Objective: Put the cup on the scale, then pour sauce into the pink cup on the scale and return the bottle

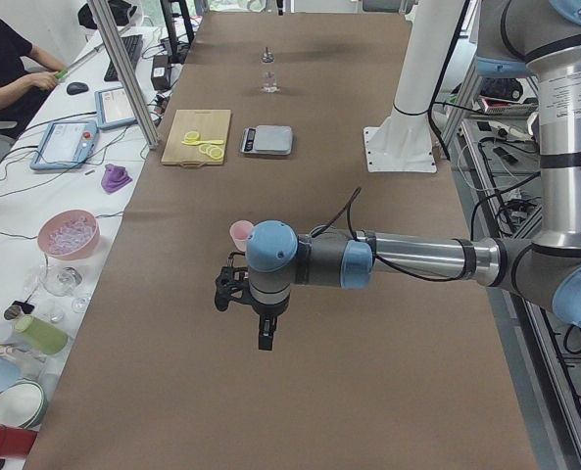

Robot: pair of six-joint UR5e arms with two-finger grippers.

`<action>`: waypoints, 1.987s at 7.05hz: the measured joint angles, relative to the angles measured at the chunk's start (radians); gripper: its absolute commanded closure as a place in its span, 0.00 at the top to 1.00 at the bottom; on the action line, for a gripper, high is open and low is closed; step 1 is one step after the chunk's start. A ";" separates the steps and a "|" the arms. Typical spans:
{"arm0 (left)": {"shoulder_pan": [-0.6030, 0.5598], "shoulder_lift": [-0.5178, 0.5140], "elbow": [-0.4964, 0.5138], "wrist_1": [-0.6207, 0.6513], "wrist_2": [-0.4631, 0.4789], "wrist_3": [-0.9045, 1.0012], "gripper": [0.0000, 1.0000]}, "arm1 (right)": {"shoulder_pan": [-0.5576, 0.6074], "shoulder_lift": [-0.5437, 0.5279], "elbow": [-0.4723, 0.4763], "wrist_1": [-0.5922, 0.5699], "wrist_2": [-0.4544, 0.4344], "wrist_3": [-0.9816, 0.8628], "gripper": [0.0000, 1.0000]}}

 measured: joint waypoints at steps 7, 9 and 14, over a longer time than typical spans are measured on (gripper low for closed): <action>0.008 -0.049 0.014 0.000 0.001 -0.005 0.98 | 0.000 0.001 0.005 0.000 0.000 0.008 1.00; 0.008 -0.069 0.009 -0.004 0.000 -0.008 0.98 | 0.000 0.008 0.022 0.000 -0.003 0.008 1.00; 0.008 -0.070 -0.015 -0.003 -0.002 -0.008 0.98 | -0.004 0.040 0.047 -0.010 0.030 0.116 1.00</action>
